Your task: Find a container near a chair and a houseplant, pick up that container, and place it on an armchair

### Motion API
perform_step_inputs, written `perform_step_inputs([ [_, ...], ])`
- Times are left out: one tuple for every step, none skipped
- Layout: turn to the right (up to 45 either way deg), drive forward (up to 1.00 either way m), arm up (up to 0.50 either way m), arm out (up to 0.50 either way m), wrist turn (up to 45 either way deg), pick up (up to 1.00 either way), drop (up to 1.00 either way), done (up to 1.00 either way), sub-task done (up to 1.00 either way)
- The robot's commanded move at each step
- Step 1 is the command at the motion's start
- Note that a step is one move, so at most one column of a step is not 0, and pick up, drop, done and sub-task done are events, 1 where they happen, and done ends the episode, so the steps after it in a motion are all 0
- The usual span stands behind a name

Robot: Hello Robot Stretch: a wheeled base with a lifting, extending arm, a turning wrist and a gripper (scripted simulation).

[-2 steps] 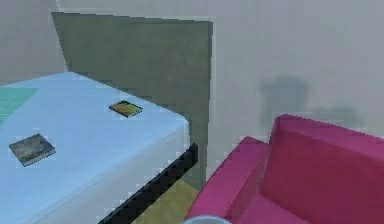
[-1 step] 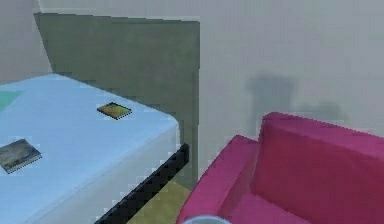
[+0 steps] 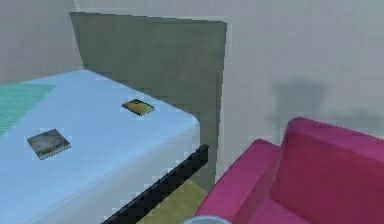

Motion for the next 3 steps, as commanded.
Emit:
perform_step_inputs([
  [6.0, 0.0, 0.0, 0.0, 0.0, 0.0, 0.0, 0.0, 0.0],
  [-9.0, 0.0, 0.0, 0.0, 0.0, 0.0, 0.0, 0.0, 0.0],
  [42.0, 0.0, 0.0, 0.0, 0.0, 0.0, 0.0, 0.0, 0.0],
])
